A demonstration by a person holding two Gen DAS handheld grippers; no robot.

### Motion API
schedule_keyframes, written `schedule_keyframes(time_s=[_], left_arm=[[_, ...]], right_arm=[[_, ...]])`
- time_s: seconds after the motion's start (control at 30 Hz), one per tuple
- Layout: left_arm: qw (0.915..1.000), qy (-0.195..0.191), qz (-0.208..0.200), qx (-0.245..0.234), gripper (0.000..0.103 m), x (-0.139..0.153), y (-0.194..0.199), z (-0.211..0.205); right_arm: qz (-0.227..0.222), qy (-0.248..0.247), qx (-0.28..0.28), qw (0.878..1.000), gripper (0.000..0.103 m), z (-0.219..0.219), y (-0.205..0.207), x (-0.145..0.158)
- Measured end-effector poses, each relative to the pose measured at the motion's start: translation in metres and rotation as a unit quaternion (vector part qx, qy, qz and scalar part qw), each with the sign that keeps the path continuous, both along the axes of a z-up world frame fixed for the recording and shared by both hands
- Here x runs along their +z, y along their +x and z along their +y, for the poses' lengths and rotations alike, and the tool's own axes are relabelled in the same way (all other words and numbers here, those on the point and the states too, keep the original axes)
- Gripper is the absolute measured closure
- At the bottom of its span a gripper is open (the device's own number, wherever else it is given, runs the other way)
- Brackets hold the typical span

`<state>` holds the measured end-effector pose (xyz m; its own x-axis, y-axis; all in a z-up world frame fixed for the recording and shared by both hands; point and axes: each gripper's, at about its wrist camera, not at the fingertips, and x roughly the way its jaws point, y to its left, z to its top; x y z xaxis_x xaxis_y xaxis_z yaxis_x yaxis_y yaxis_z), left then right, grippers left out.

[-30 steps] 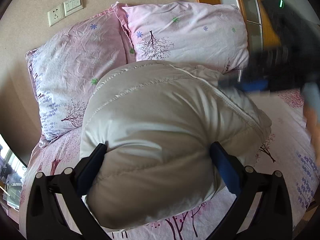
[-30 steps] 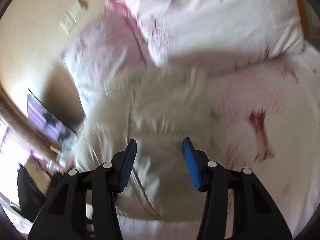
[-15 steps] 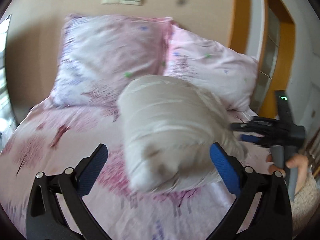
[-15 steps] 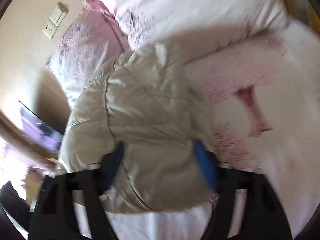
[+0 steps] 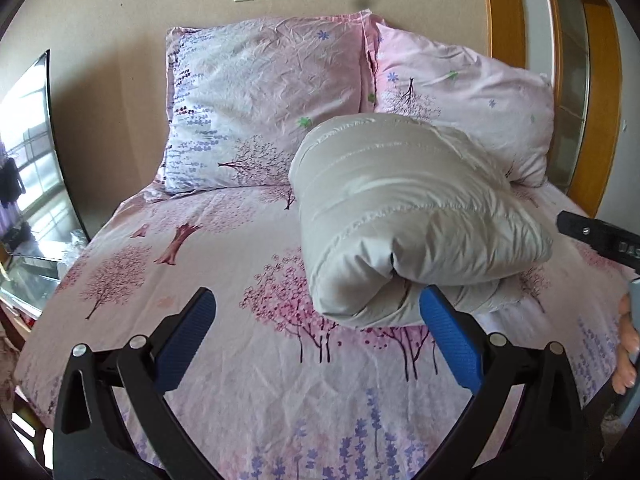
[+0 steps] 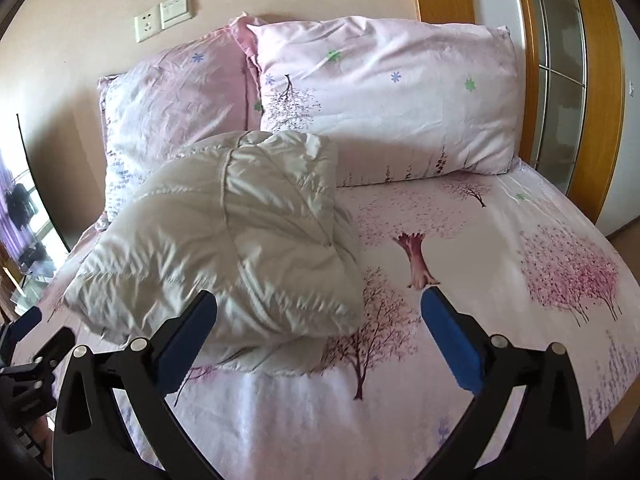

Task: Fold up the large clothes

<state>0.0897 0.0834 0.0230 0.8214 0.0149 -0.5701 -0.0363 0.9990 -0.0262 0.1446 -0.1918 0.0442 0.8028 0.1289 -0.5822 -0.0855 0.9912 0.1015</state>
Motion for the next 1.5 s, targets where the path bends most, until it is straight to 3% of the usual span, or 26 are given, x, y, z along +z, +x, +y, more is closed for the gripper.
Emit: schedule_keyframes(time_s=[0.17, 0.53, 0.63, 1.17, 1.5], left_arm=[[0.9995, 0.017, 0.023, 0.014, 0.002, -0.007, -0.004, -0.005], [0.9967, -0.052, 0.062, 0.009, 0.002, -0.014, -0.013, 0.01], [0.9958, -0.054, 0.073, 0.006, 0.002, -0.014, -0.014, 0.01], [0.9888, -0.039, 0.143, -0.019, 0.002, -0.03, 0.001, -0.007], [0.9863, -0.042, 0.159, -0.019, 0.002, -0.035, 0.006, -0.006]], right_arm=[[0.006, 0.009, 0.0, 1.0, 0.001, 0.002, -0.015, -0.002], [0.009, 0.0, 0.007, 1.0, 0.001, 0.01, -0.047, 0.004], [0.014, -0.012, 0.014, 1.0, 0.001, 0.016, -0.052, 0.003], [0.118, -0.062, 0.025, 0.991, 0.001, 0.034, -0.036, -0.034], [0.14, -0.068, 0.026, 0.987, 0.001, 0.033, -0.031, -0.045]])
